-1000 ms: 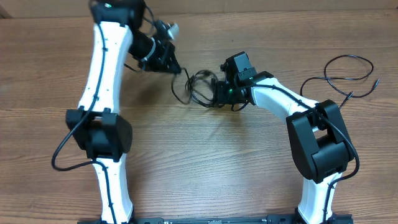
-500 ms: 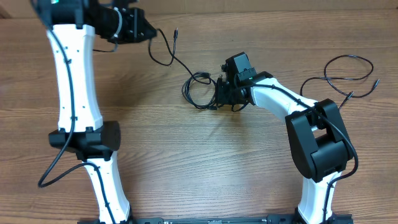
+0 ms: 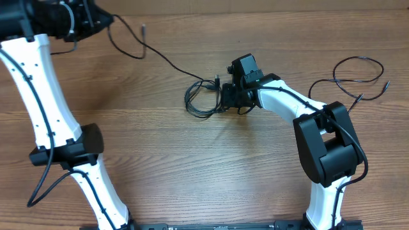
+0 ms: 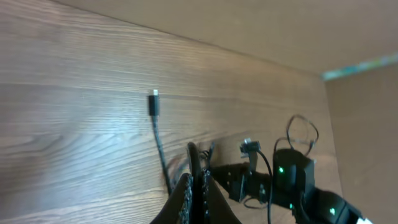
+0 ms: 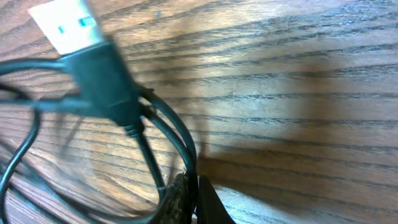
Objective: Untangle cables
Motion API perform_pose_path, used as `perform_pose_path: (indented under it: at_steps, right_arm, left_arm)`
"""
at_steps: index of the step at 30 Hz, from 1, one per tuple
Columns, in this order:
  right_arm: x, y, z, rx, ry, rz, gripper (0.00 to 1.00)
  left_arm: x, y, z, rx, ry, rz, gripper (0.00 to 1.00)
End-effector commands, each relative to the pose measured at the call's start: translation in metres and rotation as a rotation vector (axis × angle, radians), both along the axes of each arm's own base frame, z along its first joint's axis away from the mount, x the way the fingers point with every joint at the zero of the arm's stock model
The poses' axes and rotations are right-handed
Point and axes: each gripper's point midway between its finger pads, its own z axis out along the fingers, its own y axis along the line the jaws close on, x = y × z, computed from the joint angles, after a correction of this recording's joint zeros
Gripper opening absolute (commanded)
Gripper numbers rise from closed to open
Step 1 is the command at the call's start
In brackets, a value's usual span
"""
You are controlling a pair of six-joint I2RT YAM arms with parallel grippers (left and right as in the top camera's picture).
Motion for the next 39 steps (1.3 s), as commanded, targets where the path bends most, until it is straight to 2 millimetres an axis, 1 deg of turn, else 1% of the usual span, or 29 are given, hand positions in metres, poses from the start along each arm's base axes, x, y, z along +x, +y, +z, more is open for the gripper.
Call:
perform_pose_path:
  at_steps: [1, 2, 5, 8, 11, 12, 14, 19, 23, 26, 27, 28, 30, 32, 35, 39]
  right_arm:
    - [0.001, -0.005, -0.007, -0.023, 0.006, -0.017, 0.04]
    - [0.001, -0.005, -0.007, -0.023, 0.006, -0.017, 0.04]
    - [0.001, -0.005, -0.006, -0.023, 0.006, -0.017, 0.04]
    - [0.001, -0.005, -0.006, -0.023, 0.006, -0.016, 0.04]
    - [0.001, -0.005, -0.006, -0.022, 0.005, -0.016, 0.04]
    - [0.001, -0.005, -0.006, -0.022, 0.005, -0.016, 0.04]
    - [0.001, -0.005, -0.006, -0.022, 0.005, -0.016, 0.04]
    - [0.001, -0.005, -0.006, -0.022, 0.005, -0.016, 0.05]
    - [0.001, -0.005, -0.006, -0.022, 0.005, -0.016, 0.05]
    - [0.001, -0.005, -0.006, -0.022, 0.006, -0.016, 0.05]
    - [0.001, -0.005, -0.006, -0.022, 0.005, -0.017, 0.05]
    - [0.003, -0.005, -0.006, -0.020, 0.000, -0.017, 0.05]
    - [0.008, -0.005, -0.004, -0.013, -0.020, -0.020, 0.05]
    - [0.017, -0.006, 0.001, 0.000, -0.049, -0.031, 0.05]
    - [0.030, -0.012, 0.009, 0.011, -0.077, -0.052, 0.05]
    - [0.041, -0.025, 0.014, 0.016, -0.091, -0.083, 0.05]
  left_arm:
    - [-0.007, 0.005, 0.017, -0.005, -0.035, 0.033, 0.04]
    - [-0.005, 0.012, 0.013, 0.032, -0.025, 0.062, 0.04]
    - [-0.004, 0.022, 0.006, 0.080, -0.001, 0.111, 0.04]
    - [-0.001, 0.018, -0.008, 0.088, 0.047, 0.102, 0.05]
    - [0.001, 0.018, -0.033, 0.141, 0.128, 0.114, 0.04]
    - [0.001, 0.013, -0.047, 0.152, 0.176, 0.103, 0.04]
    - [0.000, 0.003, -0.069, 0.162, 0.248, 0.073, 0.04]
    - [-0.003, -0.027, -0.119, 0.180, 0.368, -0.050, 0.04]
    - [-0.007, -0.049, -0.153, 0.179, 0.444, -0.108, 0.04]
    - [-0.019, -0.067, -0.173, 0.203, 0.484, -0.209, 0.04]
    - [-0.022, -0.071, -0.177, 0.211, 0.491, -0.235, 0.04]
    - [-0.033, -0.080, -0.185, 0.226, 0.517, -0.301, 0.06]
    - [-0.045, -0.086, -0.192, 0.234, 0.552, -0.353, 0.09]
    - [-0.060, -0.092, -0.197, 0.236, 0.603, -0.395, 0.09]
    - [-0.070, -0.099, -0.207, 0.233, 0.649, -0.419, 0.07]
    - [-0.088, -0.111, -0.224, 0.238, 0.722, -0.469, 0.08]
